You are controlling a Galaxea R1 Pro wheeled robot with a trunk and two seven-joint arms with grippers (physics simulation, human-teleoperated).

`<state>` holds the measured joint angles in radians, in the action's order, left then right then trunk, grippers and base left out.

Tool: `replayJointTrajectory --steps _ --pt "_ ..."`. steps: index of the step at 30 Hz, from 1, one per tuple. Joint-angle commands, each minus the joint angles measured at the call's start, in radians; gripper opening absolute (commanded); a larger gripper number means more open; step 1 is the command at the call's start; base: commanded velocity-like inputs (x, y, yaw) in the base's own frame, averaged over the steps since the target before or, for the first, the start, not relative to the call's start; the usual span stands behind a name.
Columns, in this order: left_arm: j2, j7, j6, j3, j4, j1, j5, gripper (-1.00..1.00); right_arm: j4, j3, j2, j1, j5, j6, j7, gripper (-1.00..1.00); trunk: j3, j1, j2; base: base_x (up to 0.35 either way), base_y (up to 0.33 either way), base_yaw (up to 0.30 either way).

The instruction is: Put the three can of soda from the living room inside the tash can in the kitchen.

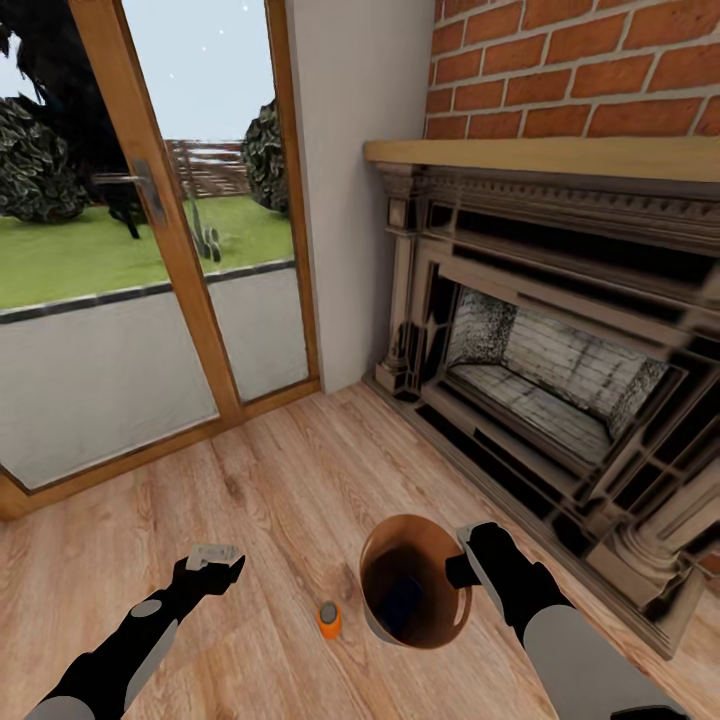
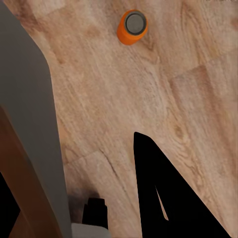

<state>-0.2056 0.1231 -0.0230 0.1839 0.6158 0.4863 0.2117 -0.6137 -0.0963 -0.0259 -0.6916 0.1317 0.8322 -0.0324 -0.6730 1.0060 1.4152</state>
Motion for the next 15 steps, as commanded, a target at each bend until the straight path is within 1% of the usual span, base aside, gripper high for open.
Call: replayJointTrajectory --steps 1,8,15 --pt "0.0 0.0 0.0 0.0 0.0 0.0 0.0 1.0 0.0 0.001 0.0 0.0 -0.018 -0.001 -0.003 -1.0 0.003 -0.004 -0.007 0.0 0.0 0.0" --pt "0.0 0.0 0.0 -0.001 -0.029 0.0 0.0 1.0 -0.001 0.005 0.002 0.0 -0.018 -0.001 -0.004 -1.0 0.025 -0.031 -0.056 0.0 0.0 0.0" --pt "0.0 0.001 0.0 -0.001 -0.035 0.0 0.0 1.0 -0.001 0.006 0.003 0.0 -0.018 -0.001 -0.004 -1.0 0.047 -0.058 -0.105 0.0 0.0 0.0"
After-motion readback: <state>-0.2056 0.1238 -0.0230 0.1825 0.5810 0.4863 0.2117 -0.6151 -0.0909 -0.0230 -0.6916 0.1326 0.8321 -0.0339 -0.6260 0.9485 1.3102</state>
